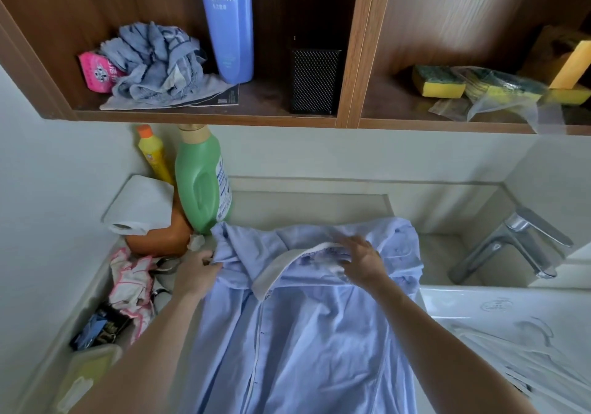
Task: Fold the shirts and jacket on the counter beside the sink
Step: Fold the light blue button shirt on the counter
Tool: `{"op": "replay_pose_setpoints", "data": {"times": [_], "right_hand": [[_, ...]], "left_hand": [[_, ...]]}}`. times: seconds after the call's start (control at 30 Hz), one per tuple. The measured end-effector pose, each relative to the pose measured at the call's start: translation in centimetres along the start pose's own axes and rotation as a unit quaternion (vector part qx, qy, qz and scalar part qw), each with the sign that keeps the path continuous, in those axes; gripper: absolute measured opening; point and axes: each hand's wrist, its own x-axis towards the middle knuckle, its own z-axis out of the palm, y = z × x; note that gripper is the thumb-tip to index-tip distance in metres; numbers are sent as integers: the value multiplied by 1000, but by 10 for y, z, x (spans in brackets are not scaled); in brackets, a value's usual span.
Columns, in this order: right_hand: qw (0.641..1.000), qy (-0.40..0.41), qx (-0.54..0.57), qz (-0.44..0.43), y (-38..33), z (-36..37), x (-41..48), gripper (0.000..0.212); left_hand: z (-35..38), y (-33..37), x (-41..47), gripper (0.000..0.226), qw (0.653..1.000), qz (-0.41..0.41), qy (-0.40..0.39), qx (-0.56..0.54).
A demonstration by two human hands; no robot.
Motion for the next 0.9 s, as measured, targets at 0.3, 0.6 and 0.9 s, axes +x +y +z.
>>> {"op": "replay_pose_setpoints", "data": {"times": [0.3,0.6,0.9], "right_hand": [[995,31,13,96,39,0,-16,48],[978,122,151,-74,14,-7,-7,62],[987,-41,-34,-151,50,-10,-26,38]], "left_hand": [[-3,12,-6,34,993,84,72,39],[44,49,-29,43,943,267,-101,174],[5,13,-6,35,969,207,-60,120]]}}
